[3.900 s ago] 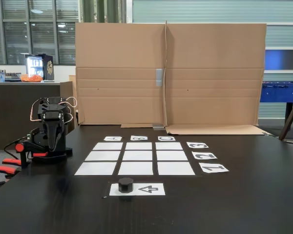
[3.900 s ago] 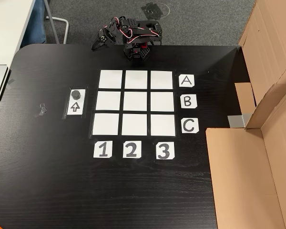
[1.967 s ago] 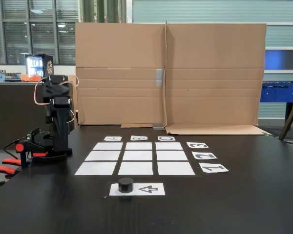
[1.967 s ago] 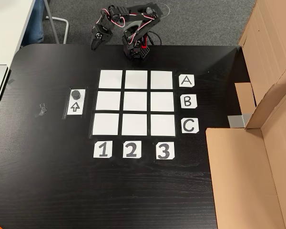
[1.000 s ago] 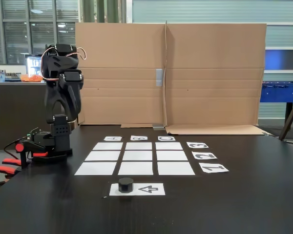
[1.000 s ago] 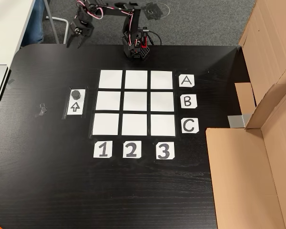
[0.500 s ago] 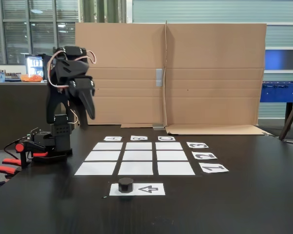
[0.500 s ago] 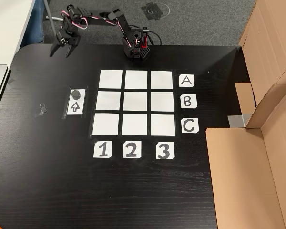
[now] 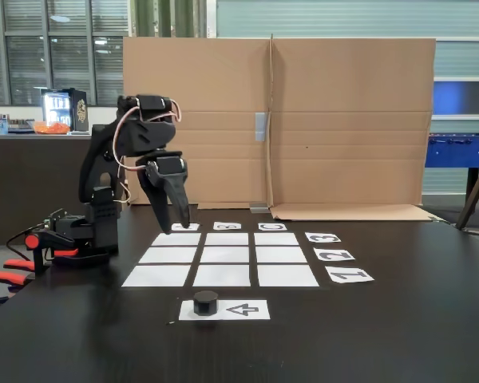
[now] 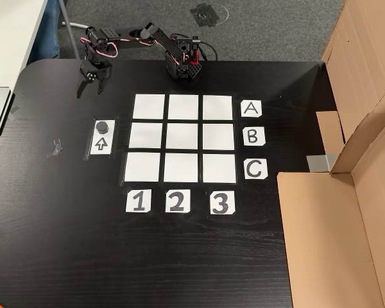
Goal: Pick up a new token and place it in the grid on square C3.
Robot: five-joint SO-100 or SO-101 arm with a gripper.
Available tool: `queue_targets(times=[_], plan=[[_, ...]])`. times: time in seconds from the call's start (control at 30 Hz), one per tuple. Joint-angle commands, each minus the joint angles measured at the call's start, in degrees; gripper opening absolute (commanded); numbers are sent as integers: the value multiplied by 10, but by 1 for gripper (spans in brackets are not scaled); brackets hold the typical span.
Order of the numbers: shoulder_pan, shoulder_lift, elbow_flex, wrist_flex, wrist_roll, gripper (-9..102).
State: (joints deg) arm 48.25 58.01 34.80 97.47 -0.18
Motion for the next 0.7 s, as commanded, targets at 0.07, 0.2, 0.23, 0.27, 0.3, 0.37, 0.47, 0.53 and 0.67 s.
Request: queue_targets(times=[0.07,0.2,0.23,0.27,0.3,0.37,0.47,0.53,0.67], plan=[[-6,-38,-67,7,23,32],[-8,-68,-96,9,28,32],[-10,-76,-101,9,28,32],[-12,-82,-105,9,28,32],[-14,-88,-108,9,28,32],[-20,-98,-111,10,28,33],[-30,-111,-112,11,30,34],[-35,-119,-115,11,35,34],[-45,-134,-123,11,47,39]])
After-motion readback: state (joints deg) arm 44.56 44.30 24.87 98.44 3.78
